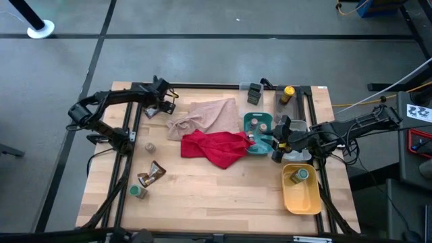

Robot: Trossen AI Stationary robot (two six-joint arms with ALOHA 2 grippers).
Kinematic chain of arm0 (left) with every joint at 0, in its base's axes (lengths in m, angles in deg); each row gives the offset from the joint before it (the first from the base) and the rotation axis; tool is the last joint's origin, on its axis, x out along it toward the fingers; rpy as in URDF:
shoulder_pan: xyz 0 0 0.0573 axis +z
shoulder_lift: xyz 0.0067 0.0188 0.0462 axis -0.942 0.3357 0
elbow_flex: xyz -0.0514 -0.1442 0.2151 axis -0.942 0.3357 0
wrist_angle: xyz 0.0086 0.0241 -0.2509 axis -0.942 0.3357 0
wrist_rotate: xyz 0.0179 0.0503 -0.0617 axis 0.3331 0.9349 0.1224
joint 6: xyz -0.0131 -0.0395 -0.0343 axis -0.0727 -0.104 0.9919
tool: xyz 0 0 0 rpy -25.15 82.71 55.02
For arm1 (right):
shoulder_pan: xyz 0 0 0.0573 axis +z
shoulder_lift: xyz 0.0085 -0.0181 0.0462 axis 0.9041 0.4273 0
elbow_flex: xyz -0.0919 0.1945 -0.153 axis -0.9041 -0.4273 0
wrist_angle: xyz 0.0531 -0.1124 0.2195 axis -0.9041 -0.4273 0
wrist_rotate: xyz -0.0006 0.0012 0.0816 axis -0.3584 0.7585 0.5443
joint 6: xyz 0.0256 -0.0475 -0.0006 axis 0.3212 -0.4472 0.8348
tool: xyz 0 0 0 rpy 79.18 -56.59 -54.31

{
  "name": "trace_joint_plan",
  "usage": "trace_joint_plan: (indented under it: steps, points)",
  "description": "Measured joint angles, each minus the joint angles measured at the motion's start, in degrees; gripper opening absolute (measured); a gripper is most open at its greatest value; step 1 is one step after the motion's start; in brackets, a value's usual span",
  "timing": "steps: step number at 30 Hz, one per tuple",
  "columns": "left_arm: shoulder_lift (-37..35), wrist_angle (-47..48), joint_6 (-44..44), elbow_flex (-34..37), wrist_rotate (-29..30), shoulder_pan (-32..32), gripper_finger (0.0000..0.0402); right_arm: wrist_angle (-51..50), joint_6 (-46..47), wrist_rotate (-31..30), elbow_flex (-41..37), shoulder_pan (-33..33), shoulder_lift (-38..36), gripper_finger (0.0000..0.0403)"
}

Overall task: Sort spices by type
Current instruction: Put the top orange pouch seasoning into the light blue bin

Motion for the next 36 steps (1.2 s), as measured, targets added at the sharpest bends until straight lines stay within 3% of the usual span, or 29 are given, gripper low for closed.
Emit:
trace_joint_plan:
  steps: [8, 15, 21, 28, 31, 36]
  points:
    - [0.00, -5.28, 8.52, 0.00, 0.59, -0.41, 0.0241, -0.02, 0.00, 0.02, -0.02, 0.02, 0.00, 0.0120]
    - [0.21, -2.08, 16.26, 0.00, 2.73, 0.24, 0.0241, -0.04, -0.02, 1.34, -0.02, 0.02, 0.00, 0.0120]
    - [3.77, -4.12, 16.64, -0.02, 2.99, 0.20, 0.0241, -0.04, -0.02, 1.36, -0.02, 0.04, 0.00, 0.0120]
    - [7.11, -4.69, 17.95, -0.70, 8.85, -1.17, 0.0241, -0.07, -0.02, 1.90, -0.02, 0.15, 0.00, 0.0120]
    - [7.13, -4.60, 17.76, -0.70, 8.83, -1.11, 0.0225, -0.07, -0.02, 2.43, -0.02, 0.15, 0.00, 0.0120]
    - [7.13, -3.87, 16.80, -0.70, 8.87, -1.11, 0.0164, -0.09, -0.02, 2.85, -0.02, 0.15, 0.00, 0.0120]
